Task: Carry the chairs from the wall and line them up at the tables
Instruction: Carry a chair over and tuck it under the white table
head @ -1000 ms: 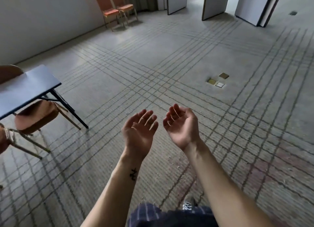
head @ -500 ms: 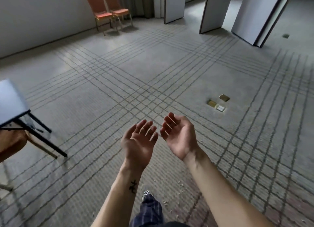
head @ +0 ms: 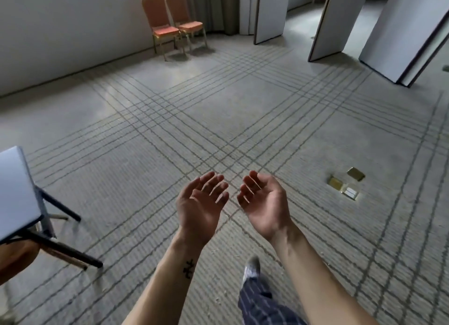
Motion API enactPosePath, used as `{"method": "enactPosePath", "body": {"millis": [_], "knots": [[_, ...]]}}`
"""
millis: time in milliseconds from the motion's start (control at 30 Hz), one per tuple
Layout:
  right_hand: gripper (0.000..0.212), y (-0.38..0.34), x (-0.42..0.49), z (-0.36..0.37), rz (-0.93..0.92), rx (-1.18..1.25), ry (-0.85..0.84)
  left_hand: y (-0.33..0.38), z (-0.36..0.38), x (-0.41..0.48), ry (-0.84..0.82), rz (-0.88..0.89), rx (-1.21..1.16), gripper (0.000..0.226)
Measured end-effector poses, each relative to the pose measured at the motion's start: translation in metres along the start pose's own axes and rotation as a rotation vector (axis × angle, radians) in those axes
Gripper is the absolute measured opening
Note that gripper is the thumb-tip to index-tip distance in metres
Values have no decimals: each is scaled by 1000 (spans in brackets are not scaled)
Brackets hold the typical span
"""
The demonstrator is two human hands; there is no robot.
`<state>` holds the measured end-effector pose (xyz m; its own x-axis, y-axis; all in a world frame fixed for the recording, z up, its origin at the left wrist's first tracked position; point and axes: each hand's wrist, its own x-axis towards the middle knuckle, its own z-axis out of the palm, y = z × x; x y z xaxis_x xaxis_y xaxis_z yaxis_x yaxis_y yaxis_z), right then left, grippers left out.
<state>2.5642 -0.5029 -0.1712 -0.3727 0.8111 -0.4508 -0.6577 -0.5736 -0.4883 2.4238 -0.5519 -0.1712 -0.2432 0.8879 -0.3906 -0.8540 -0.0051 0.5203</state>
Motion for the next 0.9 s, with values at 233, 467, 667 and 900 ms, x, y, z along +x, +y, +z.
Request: {"method": "enactPosePath", "body": {"millis": [233, 467, 667, 900], "knots": [[15, -14, 194, 77, 77, 16, -82, 80, 20, 161, 115, 83, 34, 31], [15, -43, 350, 194, 164, -30, -216, 184, 53, 299, 161, 211, -37, 30], [16, -61, 471, 235, 211, -11, -169, 240, 59, 417, 177, 224, -38, 34], [16, -52, 653, 326, 201, -62, -116, 339, 63, 601, 157, 188, -40, 33]]}}
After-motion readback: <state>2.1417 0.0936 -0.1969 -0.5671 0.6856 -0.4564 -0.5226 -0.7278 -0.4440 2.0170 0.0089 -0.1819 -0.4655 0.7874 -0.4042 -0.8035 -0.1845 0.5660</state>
